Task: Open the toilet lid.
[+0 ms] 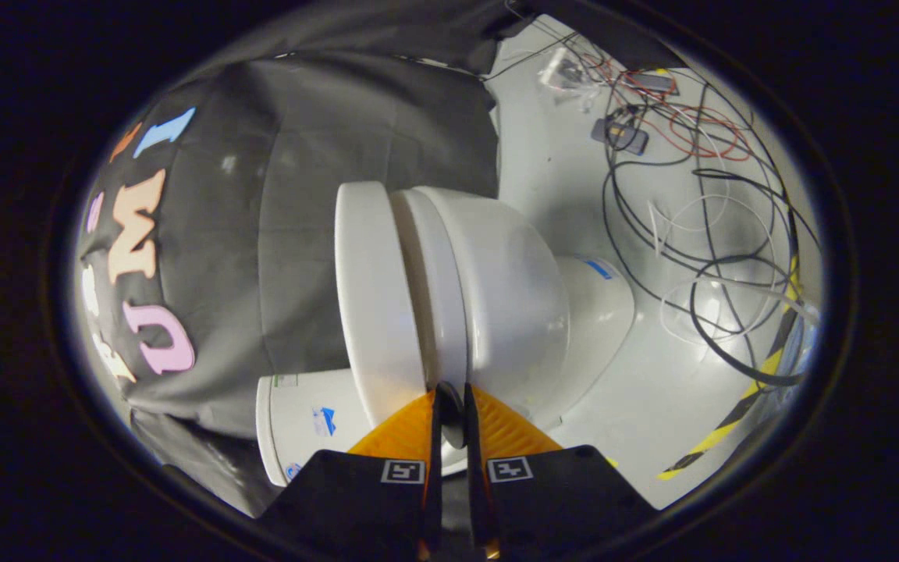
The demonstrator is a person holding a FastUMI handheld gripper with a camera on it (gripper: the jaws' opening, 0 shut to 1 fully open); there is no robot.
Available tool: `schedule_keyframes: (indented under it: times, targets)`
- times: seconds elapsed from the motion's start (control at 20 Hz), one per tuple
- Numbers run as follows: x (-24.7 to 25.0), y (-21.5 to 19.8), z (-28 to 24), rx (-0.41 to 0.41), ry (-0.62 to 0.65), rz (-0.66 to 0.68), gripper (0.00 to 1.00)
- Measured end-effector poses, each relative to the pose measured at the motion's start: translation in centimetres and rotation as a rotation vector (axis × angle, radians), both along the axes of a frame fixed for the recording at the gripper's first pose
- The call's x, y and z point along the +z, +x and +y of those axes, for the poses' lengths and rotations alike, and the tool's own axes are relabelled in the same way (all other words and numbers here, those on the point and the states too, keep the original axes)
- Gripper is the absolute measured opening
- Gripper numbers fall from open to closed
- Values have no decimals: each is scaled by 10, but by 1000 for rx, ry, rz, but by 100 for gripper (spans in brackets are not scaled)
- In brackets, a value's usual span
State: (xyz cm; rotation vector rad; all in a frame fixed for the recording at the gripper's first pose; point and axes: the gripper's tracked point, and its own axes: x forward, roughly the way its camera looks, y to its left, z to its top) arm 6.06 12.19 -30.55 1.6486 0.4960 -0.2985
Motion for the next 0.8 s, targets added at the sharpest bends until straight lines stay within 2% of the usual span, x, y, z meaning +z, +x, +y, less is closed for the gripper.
schedule_keyframes:
  times: [0.25, 0.55, 0.7, 0.8]
  targets:
    - [3, -1, 2, 60, -143, -12, 15]
    - [0, -1, -4, 96, -292, -20, 14]
    - [3, 3, 2, 54, -248, -61, 17]
    - [2, 0, -2, 50, -233, -72, 6]
